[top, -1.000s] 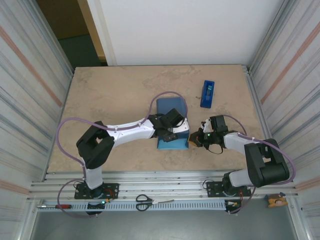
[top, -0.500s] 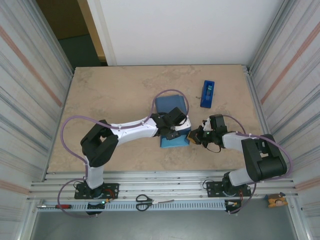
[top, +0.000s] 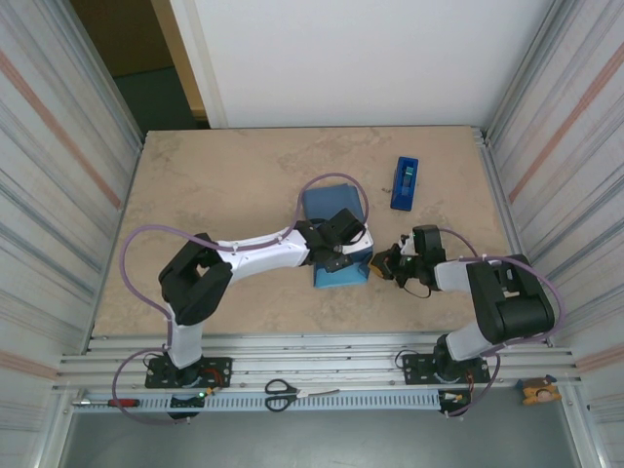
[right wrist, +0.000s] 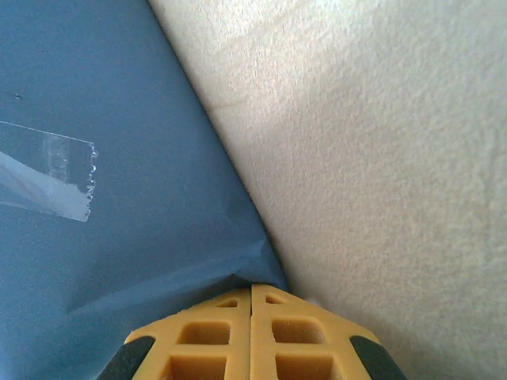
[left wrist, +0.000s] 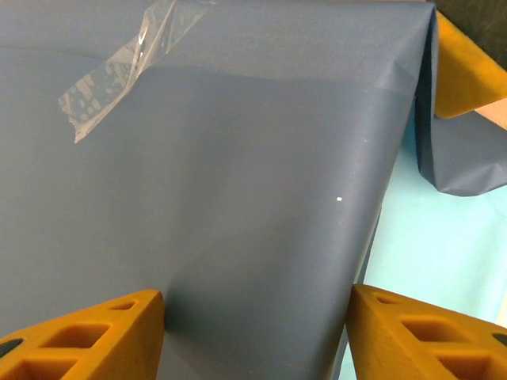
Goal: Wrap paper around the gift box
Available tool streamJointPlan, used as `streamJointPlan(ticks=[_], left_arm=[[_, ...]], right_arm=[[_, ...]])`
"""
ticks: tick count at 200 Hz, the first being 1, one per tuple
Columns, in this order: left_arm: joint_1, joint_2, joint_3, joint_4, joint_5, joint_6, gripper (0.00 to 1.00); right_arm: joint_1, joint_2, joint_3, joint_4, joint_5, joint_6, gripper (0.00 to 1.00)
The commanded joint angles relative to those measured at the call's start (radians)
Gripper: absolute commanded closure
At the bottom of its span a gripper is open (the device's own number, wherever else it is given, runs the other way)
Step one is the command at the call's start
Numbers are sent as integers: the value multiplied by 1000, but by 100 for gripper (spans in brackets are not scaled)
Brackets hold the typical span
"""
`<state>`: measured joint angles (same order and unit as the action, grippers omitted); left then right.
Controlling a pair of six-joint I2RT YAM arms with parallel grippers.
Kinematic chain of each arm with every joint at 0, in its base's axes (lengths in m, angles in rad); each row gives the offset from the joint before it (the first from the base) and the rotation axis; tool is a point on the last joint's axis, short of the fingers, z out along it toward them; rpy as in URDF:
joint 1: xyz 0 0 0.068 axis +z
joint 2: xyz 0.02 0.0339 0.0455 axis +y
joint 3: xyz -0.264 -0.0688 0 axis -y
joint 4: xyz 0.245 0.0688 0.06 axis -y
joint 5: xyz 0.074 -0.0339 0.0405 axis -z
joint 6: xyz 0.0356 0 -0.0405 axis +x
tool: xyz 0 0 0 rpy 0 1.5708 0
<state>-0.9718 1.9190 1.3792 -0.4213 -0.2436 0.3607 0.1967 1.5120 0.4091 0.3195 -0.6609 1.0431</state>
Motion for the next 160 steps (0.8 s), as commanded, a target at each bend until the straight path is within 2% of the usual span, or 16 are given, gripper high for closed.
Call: streamJointPlan(ticks=[1, 58, 77, 133, 160], left_arm=[[8, 94, -40, -107, 25, -35, 39], [8, 94, -34, -109, 20, -41, 39], [7, 93, -32, -111, 17, -46, 39], [8, 94, -28, -120, 18, -65, 39], [7, 97, -26, -122, 23, -65, 39]], right_arm=[[24, 9, -1, 40, -1, 40, 94], [59, 10, -13, 75, 64, 88, 95], [73, -1, -43, 135, 96, 165, 96], [146, -111, -124, 167, 279, 323, 96], [144, -120, -111, 168, 280, 332, 96]])
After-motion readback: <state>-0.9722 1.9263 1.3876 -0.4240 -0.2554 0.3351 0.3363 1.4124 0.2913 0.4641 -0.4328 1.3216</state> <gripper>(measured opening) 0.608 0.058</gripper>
